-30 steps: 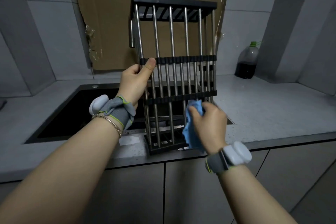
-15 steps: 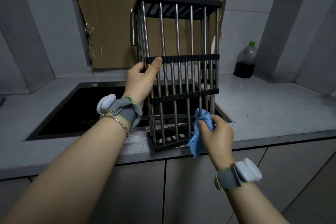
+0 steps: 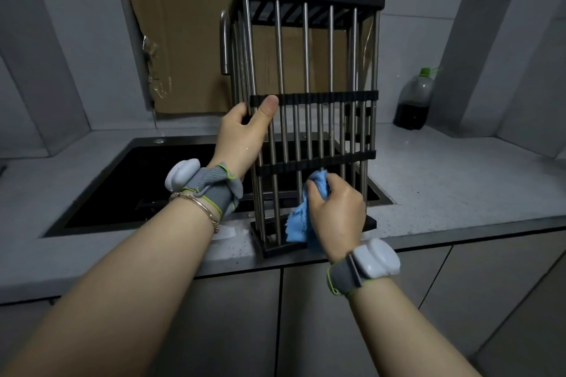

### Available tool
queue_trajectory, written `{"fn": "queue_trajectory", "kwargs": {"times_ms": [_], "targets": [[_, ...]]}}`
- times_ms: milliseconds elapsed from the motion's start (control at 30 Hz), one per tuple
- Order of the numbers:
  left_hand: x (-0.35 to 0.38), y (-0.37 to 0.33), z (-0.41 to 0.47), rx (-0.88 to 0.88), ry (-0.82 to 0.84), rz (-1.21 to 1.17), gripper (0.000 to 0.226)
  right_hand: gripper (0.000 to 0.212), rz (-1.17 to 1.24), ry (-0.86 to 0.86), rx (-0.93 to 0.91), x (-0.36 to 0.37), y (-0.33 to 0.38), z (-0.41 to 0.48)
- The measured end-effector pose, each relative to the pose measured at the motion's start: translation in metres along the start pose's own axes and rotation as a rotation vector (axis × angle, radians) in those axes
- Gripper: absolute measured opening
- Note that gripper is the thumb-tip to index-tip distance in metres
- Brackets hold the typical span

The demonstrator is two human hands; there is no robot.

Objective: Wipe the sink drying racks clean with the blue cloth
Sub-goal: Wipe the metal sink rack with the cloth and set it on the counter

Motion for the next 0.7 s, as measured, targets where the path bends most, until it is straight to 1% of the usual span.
{"fn": "queue_trajectory", "kwargs": {"times_ms": [67,133,167,233,267,300,367,400,467,567,633,700], "targets": [[0.0,0.0,0.0,0.002,-0.004,-0.012,0.128,0.025,-0.054,0.032,0.012,0.001,-0.012,-0.011],[-0.001,-0.001,-0.003,-0.001,0.003,-0.025,0.123,0.03,-0.066,0.053,0.018,0.0,-0.023,-0.021],[-0.001,-0.002,-0.003,-0.002,0.003,-0.026,0.112,0.031,-0.074,0.064,0.03,0.0,-0.026,-0.022],[-0.003,-0.005,-0.003,0.031,-0.017,-0.01,0.067,0.034,-0.096,0.076,0.055,0.0,-0.024,-0.017],[-0.003,-0.007,-0.004,0.041,-0.007,0.015,0.058,0.038,-0.087,0.064,0.053,-0.001,-0.018,-0.013],[-0.004,-0.007,-0.005,0.039,-0.005,0.034,0.067,0.04,-0.059,0.039,0.038,-0.003,-0.009,-0.007],[0.0,-0.005,-0.006,0.007,0.03,0.043,0.11,0.039,0.015,-0.04,0.018,-0.007,0.004,0.006],[0.002,-0.004,-0.004,0.013,0.041,0.05,0.12,0.036,0.032,-0.071,0.018,-0.007,0.008,0.011],[0.001,-0.008,-0.007,0.044,0.046,0.069,0.12,0.036,0.036,-0.103,0.04,-0.005,0.009,0.012],[0.0,-0.014,-0.012,0.082,0.027,0.093,0.1,0.035,0.003,-0.083,0.027,-0.003,0.005,0.008],[-0.003,-0.01,-0.009,0.076,-0.007,0.118,0.082,0.031,-0.073,-0.015,0.034,-0.002,-0.007,-0.002],[-0.003,-0.01,-0.009,0.078,-0.025,0.148,0.058,0.028,-0.145,0.06,0.039,-0.001,-0.02,-0.018]]}}
Point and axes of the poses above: each hand's wrist, its own z-axis towards the middle knuckle, its own x-axis out of the palm, y = z × x, the point moved 10 cm from there along z, towards the middle knuckle, and after that the axes turned 15 degrees about z, right-handed, at the moved point
